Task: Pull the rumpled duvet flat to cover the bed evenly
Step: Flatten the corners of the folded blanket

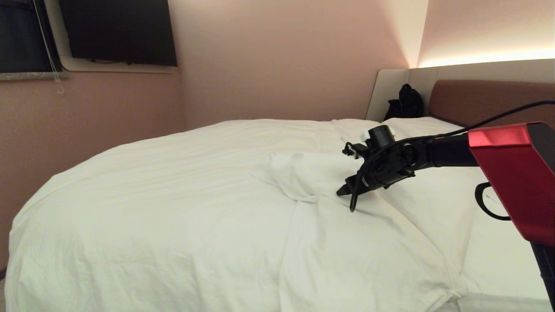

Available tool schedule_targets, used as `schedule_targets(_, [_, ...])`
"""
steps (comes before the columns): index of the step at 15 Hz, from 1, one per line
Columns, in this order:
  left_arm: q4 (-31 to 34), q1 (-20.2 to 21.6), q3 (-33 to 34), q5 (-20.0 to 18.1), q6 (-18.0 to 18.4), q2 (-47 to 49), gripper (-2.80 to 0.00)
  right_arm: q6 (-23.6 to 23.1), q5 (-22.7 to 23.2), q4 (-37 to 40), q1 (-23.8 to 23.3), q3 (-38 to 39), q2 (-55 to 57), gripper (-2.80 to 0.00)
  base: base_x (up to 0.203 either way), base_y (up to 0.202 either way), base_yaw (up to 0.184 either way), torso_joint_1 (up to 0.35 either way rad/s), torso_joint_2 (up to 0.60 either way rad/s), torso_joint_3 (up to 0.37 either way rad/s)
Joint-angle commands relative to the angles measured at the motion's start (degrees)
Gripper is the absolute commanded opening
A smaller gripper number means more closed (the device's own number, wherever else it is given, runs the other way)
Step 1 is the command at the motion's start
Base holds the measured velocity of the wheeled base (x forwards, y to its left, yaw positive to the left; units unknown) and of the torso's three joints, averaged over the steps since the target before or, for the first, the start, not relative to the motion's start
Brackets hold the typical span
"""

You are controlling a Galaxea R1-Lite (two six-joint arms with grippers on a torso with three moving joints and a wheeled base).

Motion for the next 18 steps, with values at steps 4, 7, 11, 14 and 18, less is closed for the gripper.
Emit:
schedule_targets(4, [0.0,0.0,0.0,0.0,0.0,0.1,-2.8,-5.5,-2.2,0.1,0.0,0.4,6.3,0.0,0.0,0.0,0.0,0.0,0.0,0.0])
schedule_targets(7, [0.0,0.0,0.0,0.0,0.0,0.1,-2.8,-5.6,-3.3,0.0,0.0,-0.4,8.3,0.0,0.0,0.0,0.0,0.0,0.0,0.0])
schedule_targets(11, [0.0,0.0,0.0,0.0,0.0,0.1,-2.8,-5.4,-5.4,0.2,-0.7,-4.8,17.2,0.0,0.0,0.0,0.0,0.0,0.0,0.0])
schedule_targets(14, [0.0,0.0,0.0,0.0,0.0,0.1,-2.8,-5.1,-5.5,-0.3,-0.8,-4.9,18.0,0.0,0.0,0.0,0.0,0.0,0.0,0.0])
schedule_targets(18, [0.0,0.0,0.0,0.0,0.0,0.1,-2.8,-5.0,-5.5,-1.2,-1.2,-4.8,19.3,0.0,0.0,0.0,0.0,0.0,0.0,0.0])
